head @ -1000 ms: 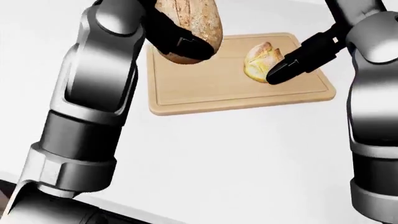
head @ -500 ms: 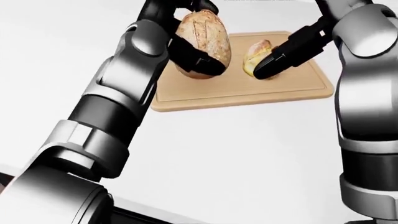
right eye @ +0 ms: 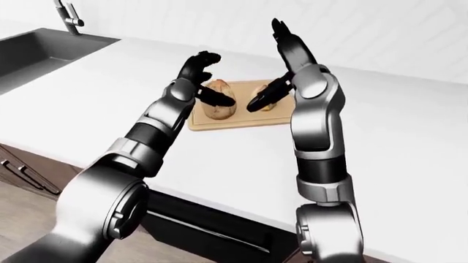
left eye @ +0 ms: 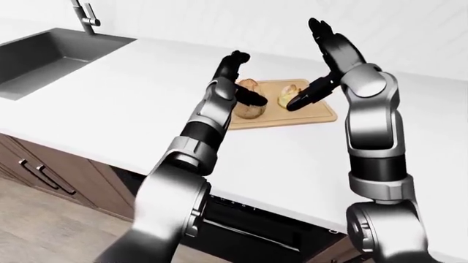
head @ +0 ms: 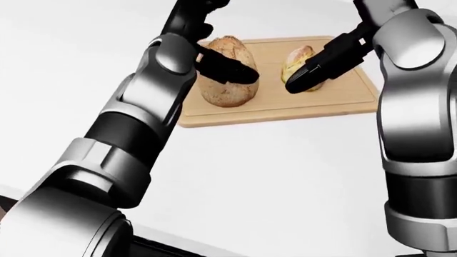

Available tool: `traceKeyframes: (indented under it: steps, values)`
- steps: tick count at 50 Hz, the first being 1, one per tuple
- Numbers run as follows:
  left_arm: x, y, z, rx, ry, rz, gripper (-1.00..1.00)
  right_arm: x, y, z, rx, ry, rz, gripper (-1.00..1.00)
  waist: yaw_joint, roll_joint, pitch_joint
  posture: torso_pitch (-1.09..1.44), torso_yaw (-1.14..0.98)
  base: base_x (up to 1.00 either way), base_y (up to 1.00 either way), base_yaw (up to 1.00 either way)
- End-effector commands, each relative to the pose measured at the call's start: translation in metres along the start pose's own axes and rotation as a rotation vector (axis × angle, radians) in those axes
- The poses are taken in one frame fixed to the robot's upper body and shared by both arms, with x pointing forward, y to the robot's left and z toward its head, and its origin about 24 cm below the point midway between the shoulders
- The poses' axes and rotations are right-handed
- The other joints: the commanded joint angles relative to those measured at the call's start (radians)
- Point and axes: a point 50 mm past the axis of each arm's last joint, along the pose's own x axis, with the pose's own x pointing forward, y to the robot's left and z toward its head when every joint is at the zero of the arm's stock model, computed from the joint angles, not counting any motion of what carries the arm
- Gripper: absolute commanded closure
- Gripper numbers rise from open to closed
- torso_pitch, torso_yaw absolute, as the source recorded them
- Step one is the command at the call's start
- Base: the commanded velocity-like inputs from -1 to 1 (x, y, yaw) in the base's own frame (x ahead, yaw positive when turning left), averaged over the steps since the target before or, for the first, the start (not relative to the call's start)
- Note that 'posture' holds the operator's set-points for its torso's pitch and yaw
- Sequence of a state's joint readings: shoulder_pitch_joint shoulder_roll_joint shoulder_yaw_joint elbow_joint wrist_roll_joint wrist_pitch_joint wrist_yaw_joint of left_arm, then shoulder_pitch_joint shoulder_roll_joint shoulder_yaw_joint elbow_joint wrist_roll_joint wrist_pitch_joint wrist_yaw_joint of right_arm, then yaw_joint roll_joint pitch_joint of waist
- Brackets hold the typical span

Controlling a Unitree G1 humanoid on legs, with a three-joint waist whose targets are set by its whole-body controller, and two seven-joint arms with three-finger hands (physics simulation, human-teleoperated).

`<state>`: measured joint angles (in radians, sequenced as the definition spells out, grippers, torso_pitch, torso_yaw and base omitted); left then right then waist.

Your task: Place all breads on the cutting board.

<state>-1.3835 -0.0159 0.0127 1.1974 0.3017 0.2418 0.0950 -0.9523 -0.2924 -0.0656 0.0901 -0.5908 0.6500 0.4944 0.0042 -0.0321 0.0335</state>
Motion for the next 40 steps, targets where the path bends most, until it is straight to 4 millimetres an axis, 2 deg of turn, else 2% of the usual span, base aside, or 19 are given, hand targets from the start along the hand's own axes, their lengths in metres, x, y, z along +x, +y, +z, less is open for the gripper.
traceKeyframes:
  steps: [1, 2, 9, 15, 18, 25, 30, 34, 40]
  values:
    - [-0.002, 0.014, 0.032, 0.000, -0.118, 0.050, -0.91, -0.004, -0.013, 0.017, -0.019, -0.072, -0.056, -1.00, 0.001, -0.004, -0.034, 0.00, 0.00, 0.00, 0.00, 0.00]
    - [-0.002, 0.015, 0.033, -0.001, -0.120, 0.053, -1.00, -0.004, -0.014, 0.017, -0.020, -0.073, -0.057, -1.00, 0.001, -0.003, -0.034, 0.00, 0.00, 0.00, 0.00, 0.00]
    - [-0.004, 0.029, 0.041, -0.021, -0.148, 0.061, -1.00, -0.015, -0.022, 0.017, -0.013, -0.073, -0.068, -1.00, 0.002, -0.002, -0.032, 0.00, 0.00, 0.00, 0.00, 0.00]
    - [-0.022, 0.066, 0.046, -0.084, -0.178, 0.087, -1.00, -0.038, -0.044, 0.017, 0.000, -0.076, -0.102, -1.00, -0.001, 0.003, -0.026, 0.00, 0.00, 0.00, 0.00, 0.00]
    - [-0.044, 0.078, 0.041, -0.097, -0.194, 0.093, -1.00, -0.052, -0.054, 0.017, 0.013, -0.086, -0.127, -1.00, -0.003, 0.008, -0.021, 0.00, 0.00, 0.00, 0.00, 0.00]
    - [-0.115, 0.109, 0.031, -0.170, -0.271, 0.151, -1.00, -0.096, -0.074, 0.016, 0.057, -0.118, -0.212, -1.00, -0.004, 0.014, -0.012, 0.00, 0.00, 0.00, 0.00, 0.00]
    - [-0.149, 0.118, 0.019, -0.183, -0.297, 0.185, -1.00, -0.129, -0.086, 0.009, 0.087, -0.130, -0.264, -1.00, -0.001, 0.014, -0.004, 0.00, 0.00, 0.00, 0.00, 0.00]
    - [-0.168, 0.127, 0.010, -0.188, -0.302, 0.217, -1.00, -0.147, -0.093, -0.001, 0.092, -0.115, -0.299, -1.00, 0.001, 0.011, -0.001, 0.00, 0.00, 0.00, 0.00, 0.00]
    - [-0.188, 0.141, -0.001, -0.207, -0.306, 0.265, -1.00, -0.179, -0.117, -0.009, 0.096, -0.097, -0.375, -1.00, 0.004, 0.006, 0.000, 0.00, 0.00, 0.00, 0.00, 0.00]
